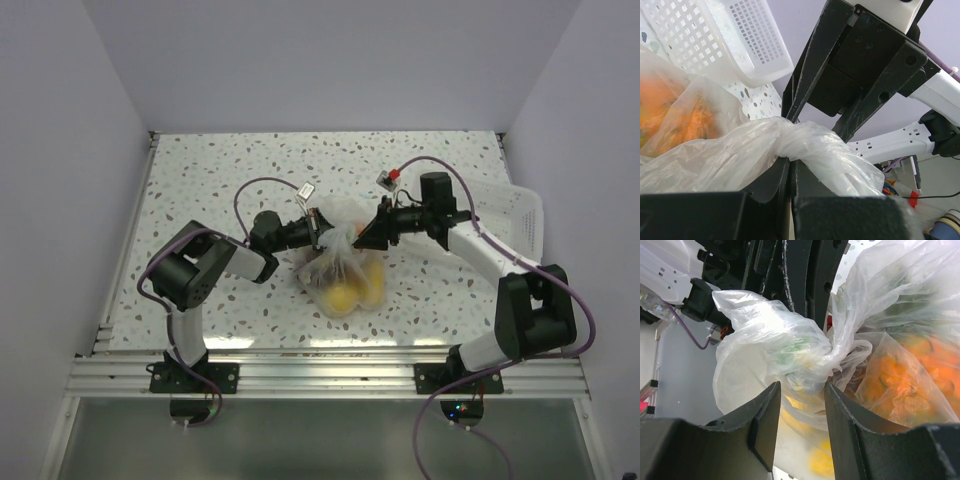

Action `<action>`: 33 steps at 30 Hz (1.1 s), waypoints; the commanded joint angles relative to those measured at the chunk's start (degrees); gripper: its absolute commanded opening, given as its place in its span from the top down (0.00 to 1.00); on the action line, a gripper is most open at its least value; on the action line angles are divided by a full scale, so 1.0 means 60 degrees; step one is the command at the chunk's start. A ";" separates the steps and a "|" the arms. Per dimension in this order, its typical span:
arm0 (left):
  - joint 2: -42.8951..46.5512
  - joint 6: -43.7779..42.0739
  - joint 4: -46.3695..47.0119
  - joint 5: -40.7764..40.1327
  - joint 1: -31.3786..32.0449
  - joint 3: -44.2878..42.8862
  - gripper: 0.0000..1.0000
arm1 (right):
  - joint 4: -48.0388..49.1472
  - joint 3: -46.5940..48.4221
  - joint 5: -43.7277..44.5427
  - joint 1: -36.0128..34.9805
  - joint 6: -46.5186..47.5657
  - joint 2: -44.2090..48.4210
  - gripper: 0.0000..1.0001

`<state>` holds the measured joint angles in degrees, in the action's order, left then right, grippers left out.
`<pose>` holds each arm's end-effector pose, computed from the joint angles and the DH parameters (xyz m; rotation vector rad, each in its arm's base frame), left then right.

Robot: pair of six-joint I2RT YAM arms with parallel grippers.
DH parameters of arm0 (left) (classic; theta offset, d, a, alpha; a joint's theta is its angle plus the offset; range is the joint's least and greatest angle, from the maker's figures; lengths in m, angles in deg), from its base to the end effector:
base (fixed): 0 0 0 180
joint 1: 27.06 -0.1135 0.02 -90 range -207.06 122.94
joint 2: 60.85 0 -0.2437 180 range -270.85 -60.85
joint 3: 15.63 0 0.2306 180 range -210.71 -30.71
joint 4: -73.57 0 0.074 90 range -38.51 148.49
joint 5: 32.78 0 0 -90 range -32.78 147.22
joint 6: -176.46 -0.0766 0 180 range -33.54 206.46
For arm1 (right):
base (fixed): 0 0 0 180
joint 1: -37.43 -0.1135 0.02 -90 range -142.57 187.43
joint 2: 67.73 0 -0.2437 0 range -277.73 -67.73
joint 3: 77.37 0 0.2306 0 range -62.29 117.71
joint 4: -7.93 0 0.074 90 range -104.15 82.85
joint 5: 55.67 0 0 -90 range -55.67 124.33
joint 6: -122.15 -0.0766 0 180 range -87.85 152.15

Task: Place the fake fruits into the plastic bag and tie a complex knot
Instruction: Tie the plastic bag at the center of the board.

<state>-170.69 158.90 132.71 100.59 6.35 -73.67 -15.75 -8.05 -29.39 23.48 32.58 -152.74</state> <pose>0.2832 -0.2498 0.1781 0.1559 1.8502 -1.9405 0.2787 0.1400 0.2255 -0.8476 1.9427 1.3682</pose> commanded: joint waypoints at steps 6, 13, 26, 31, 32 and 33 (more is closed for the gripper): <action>-0.0018 0.0055 0.4462 0.0110 0.0101 -0.0208 1.00 | 0.1096 0.0115 -0.0131 -0.0164 -0.0730 0.0092 0.66; 0.0128 0.0011 0.4418 0.0256 0.0057 0.0011 0.92 | 0.0980 0.0160 -0.0146 -0.0179 -0.0657 0.0091 1.00; 0.0568 -0.0311 0.4096 0.0652 -0.0426 0.0495 0.83 | -0.0251 0.0438 -0.0146 -0.0047 0.0398 0.0165 1.00; 0.0261 -0.0253 0.4169 0.0549 -0.0353 0.0115 0.86 | 0.0085 0.0438 -0.0219 -0.0062 0.0193 0.0121 1.00; 0.0217 -0.0238 0.4169 0.0535 -0.0324 -0.0045 0.87 | 0.0100 0.0452 -0.0234 -0.0062 0.0135 0.0106 1.00; 0.0158 -0.0238 0.4198 0.0534 -0.0309 -0.0120 0.89 | 0.0144 0.0467 -0.0234 -0.0076 0.0076 0.0121 1.00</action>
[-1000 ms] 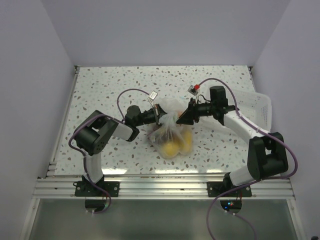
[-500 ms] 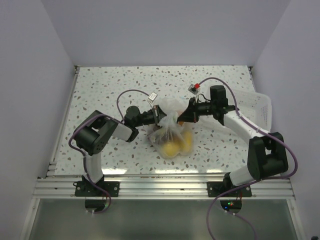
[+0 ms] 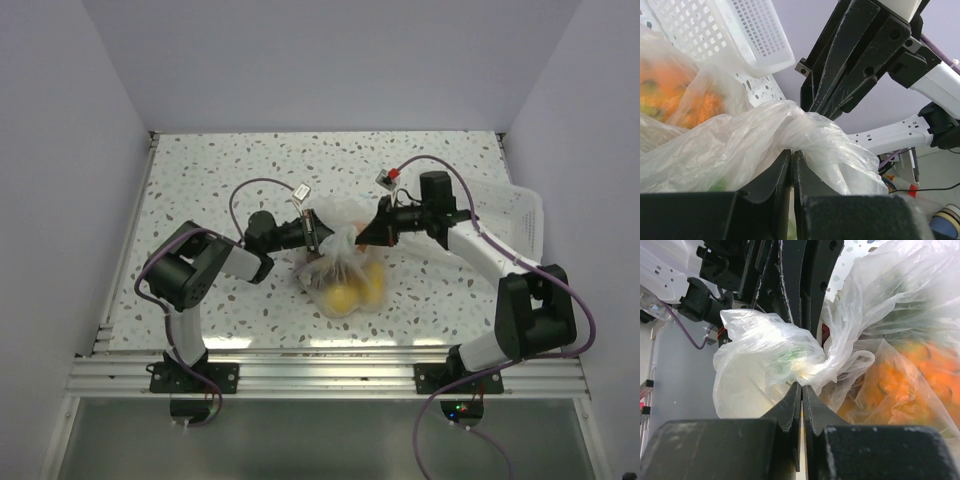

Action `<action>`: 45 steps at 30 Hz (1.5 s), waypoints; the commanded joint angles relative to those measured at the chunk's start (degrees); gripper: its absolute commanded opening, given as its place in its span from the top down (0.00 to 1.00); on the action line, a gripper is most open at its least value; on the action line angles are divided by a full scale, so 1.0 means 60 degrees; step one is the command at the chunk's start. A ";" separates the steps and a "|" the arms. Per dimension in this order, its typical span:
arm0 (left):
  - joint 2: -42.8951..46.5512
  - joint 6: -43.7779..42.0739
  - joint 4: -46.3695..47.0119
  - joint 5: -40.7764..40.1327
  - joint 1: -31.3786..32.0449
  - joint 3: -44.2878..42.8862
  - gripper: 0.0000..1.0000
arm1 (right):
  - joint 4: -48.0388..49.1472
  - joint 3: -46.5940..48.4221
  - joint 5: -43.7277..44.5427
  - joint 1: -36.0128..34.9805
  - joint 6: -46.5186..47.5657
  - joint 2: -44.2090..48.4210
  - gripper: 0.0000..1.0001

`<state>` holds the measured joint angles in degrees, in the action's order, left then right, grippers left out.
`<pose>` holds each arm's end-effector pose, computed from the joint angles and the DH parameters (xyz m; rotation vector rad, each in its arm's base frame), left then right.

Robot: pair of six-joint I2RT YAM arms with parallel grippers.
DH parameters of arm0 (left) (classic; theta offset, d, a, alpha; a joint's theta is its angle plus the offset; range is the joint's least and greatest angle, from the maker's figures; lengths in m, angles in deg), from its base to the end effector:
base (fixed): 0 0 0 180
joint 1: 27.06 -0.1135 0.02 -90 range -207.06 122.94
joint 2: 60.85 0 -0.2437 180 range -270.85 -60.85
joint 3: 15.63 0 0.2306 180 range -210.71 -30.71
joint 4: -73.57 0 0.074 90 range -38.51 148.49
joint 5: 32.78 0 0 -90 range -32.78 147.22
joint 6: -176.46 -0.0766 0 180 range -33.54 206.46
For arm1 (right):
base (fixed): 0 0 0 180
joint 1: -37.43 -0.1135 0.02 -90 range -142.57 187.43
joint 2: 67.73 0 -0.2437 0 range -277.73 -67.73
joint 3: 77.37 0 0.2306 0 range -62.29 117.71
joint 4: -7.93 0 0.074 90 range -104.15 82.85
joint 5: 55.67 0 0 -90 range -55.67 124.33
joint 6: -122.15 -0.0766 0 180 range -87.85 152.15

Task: Place the fake fruits into the plastic bag and tie a complex knot
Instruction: Tie the plastic bag at the center of the board.

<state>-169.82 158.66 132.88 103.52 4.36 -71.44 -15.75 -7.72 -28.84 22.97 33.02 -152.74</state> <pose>0.2815 -0.2368 0.1730 0.1666 1.8780 -1.9398 0.2787 0.1425 0.2268 -0.8616 1.9356 1.3560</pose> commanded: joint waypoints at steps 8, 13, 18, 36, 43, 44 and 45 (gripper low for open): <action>-0.0237 0.0182 0.4389 -0.0159 0.0183 -0.0888 1.00 | -0.0075 0.0457 -0.0193 -0.0037 0.0148 0.0019 0.60; -0.0193 0.0271 0.4447 -0.0173 0.0183 -0.0843 1.00 | -0.0061 0.0237 0.0012 -0.0037 0.0237 0.0018 0.51; -0.0193 0.0300 0.4491 -0.0188 0.0227 -0.0814 1.00 | 0.0319 0.0076 0.0100 -0.0036 0.0149 -0.0055 0.64; -0.0135 0.0373 0.4682 -0.0247 0.0242 -0.0712 1.00 | -0.0354 0.0017 0.0012 -0.0051 0.0999 -0.0070 0.90; 0.0421 -0.0065 0.4243 0.0119 -0.0093 -0.0083 0.92 | -0.1026 0.0324 0.0085 -0.0051 0.1524 -0.0040 1.00; 0.0712 -0.0284 0.3938 0.0337 -0.0196 0.0223 0.86 | -0.1172 0.0441 0.0129 -0.0037 0.1613 -0.0040 1.00; 0.0874 -0.0402 0.3775 0.0470 -0.0314 0.0371 0.85 | -0.1449 0.0500 0.0115 -0.0051 0.1701 -0.0055 1.00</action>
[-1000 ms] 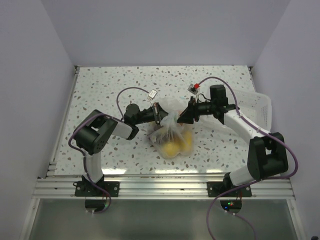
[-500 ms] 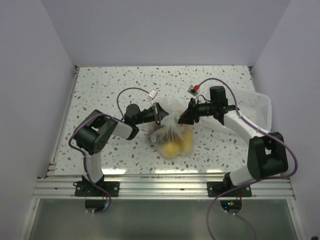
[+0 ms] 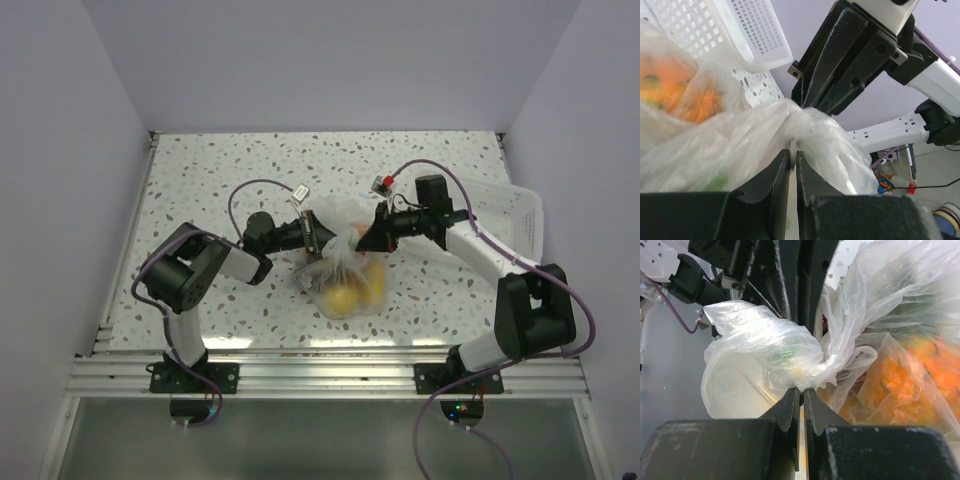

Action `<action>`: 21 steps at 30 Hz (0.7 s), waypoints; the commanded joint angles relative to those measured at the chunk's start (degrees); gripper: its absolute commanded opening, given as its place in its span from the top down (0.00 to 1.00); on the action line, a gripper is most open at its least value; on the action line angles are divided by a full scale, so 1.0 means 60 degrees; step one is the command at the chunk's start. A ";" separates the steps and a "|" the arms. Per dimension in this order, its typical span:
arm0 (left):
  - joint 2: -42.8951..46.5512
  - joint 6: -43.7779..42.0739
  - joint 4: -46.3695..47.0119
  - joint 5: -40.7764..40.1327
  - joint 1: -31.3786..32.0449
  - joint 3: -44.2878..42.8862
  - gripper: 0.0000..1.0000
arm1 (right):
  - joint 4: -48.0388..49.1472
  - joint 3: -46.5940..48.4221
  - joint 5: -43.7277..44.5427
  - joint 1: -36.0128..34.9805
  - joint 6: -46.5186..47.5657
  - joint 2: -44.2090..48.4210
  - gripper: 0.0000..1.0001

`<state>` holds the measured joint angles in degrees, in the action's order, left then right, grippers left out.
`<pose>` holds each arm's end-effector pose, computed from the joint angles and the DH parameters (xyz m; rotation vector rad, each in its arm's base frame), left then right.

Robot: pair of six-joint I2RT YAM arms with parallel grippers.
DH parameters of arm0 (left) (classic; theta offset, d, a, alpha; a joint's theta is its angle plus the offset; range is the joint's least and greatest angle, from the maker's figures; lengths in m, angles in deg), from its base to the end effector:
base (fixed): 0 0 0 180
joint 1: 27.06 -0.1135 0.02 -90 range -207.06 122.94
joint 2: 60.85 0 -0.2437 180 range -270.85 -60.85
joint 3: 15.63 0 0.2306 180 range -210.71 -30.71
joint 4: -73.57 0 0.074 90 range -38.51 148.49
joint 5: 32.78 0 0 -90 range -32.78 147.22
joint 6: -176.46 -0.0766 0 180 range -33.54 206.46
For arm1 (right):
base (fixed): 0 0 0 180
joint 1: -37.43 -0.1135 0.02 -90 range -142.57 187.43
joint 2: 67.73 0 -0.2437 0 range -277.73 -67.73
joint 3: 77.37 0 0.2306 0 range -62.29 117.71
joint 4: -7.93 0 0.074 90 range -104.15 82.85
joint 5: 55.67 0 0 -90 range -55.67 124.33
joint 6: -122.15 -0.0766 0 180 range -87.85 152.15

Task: Place the fake fruits into the plastic bag and tie a complex knot
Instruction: Tie the plastic bag at the center of the board.

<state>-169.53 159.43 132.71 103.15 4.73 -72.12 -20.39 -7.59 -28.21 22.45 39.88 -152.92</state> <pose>0.2819 -0.2395 0.1776 0.1629 1.8685 -1.9510 0.2731 0.1434 0.2195 -0.9392 1.9342 1.3176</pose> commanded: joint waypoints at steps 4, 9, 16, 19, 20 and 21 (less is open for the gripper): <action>0.1662 -0.1320 0.2853 0.1133 -0.0977 0.1026 0.84 | -0.1061 0.0698 -0.0079 0.0036 0.0895 -0.0040 1.00; 0.2614 -0.2858 0.1403 0.1938 -0.1196 0.1262 0.77 | -0.1002 0.0800 -0.0065 0.0036 0.0749 -0.0084 1.00; 0.5353 -0.9515 -0.7641 0.2817 -0.1607 0.0238 0.53 | -0.1588 0.1167 0.0126 0.0036 0.1115 -0.0202 1.00; 0.5867 -1.1982 -1.0709 0.2789 -0.1636 -0.0451 0.51 | -0.1544 0.1182 0.0170 -0.0022 0.1085 -0.0172 1.00; 0.5868 -1.2435 -1.1250 0.2658 -0.1651 -0.0728 0.50 | -0.1544 0.1167 0.0141 -0.0037 0.1071 -0.0158 1.00; 0.5839 -1.2483 -1.1343 0.2556 -0.1637 -0.0861 0.50 | -0.1617 0.1182 0.0141 -0.0037 0.1143 -0.0143 1.00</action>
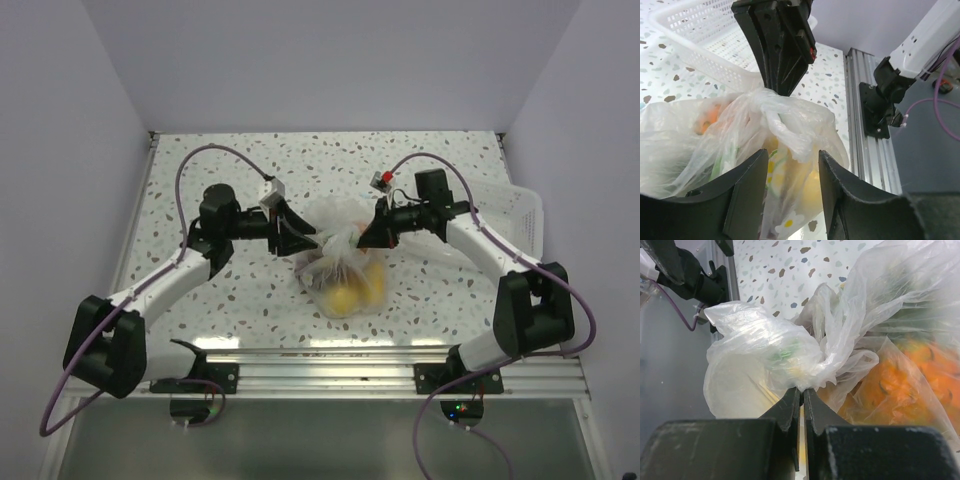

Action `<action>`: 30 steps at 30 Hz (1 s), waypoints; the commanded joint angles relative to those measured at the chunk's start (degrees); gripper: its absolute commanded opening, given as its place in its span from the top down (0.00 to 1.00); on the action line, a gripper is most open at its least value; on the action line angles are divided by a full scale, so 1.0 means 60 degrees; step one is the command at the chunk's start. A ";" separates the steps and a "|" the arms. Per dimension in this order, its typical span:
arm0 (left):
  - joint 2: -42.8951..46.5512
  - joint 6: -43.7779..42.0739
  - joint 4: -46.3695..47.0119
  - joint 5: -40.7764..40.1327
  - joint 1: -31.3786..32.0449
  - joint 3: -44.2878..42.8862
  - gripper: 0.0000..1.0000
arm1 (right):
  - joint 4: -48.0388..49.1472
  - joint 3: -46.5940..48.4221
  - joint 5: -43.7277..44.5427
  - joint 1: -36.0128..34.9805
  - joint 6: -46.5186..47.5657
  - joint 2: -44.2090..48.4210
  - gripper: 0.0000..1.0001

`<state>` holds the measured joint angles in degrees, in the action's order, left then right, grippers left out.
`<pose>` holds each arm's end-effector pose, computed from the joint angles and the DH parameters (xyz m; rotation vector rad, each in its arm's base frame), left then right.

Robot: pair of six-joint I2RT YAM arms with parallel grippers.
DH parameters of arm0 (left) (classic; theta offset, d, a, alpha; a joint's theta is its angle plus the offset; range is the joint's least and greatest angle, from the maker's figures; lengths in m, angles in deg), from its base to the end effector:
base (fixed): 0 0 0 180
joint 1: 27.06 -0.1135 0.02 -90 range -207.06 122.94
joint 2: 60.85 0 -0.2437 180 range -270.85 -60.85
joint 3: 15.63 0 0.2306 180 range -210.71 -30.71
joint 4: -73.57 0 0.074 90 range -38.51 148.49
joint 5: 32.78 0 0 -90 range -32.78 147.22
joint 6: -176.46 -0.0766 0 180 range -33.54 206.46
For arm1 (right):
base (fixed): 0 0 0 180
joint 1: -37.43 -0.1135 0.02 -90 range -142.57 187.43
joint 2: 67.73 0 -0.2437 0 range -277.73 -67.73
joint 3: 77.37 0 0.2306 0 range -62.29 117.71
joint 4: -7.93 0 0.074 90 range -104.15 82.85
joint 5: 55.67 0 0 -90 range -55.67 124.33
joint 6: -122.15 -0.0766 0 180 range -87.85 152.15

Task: Place the fake fruits into the plastic bag and tie a complex knot
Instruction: Tie the plastic bag at the center of the board.

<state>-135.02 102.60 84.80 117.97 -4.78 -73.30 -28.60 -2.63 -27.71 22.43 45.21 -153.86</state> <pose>0.2389 -0.1701 0.2722 0.9358 1.5454 -1.3600 0.2754 0.1438 0.2295 -0.9914 1.9413 1.2907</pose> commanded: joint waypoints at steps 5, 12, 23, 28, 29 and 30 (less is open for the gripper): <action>-0.0572 -0.2763 -0.3183 -0.0033 -0.0023 -0.1236 0.48 | -0.0555 0.0457 0.0086 -0.0063 0.0431 -0.0001 1.00; -0.0778 -0.2749 -0.3256 0.0597 0.0152 -0.1383 0.43 | -0.0761 0.0662 0.0203 -0.0063 0.0592 -0.0059 1.00; -0.1026 -0.2763 -0.2936 0.0218 0.0783 -0.1691 0.30 | -0.0834 0.0750 0.0130 -0.0077 0.0621 -0.0089 1.00; -0.1363 -0.2090 -0.2465 0.0012 0.0827 -0.1866 0.44 | -0.0921 0.0780 0.0057 -0.0077 0.0651 -0.0074 1.00; -0.1393 -0.2032 -0.2480 -0.0076 0.0827 -0.1896 0.44 | -0.0951 0.0794 0.0042 -0.0077 0.0651 -0.0060 1.00; -0.1436 -0.1988 -0.2436 -0.0047 0.0827 -0.1896 0.44 | -0.0965 0.0794 0.0028 -0.0063 0.0680 -0.0045 1.00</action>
<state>-142.96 89.02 67.25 118.41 -0.01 -82.17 -33.33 -0.47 -26.68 22.32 48.10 -154.03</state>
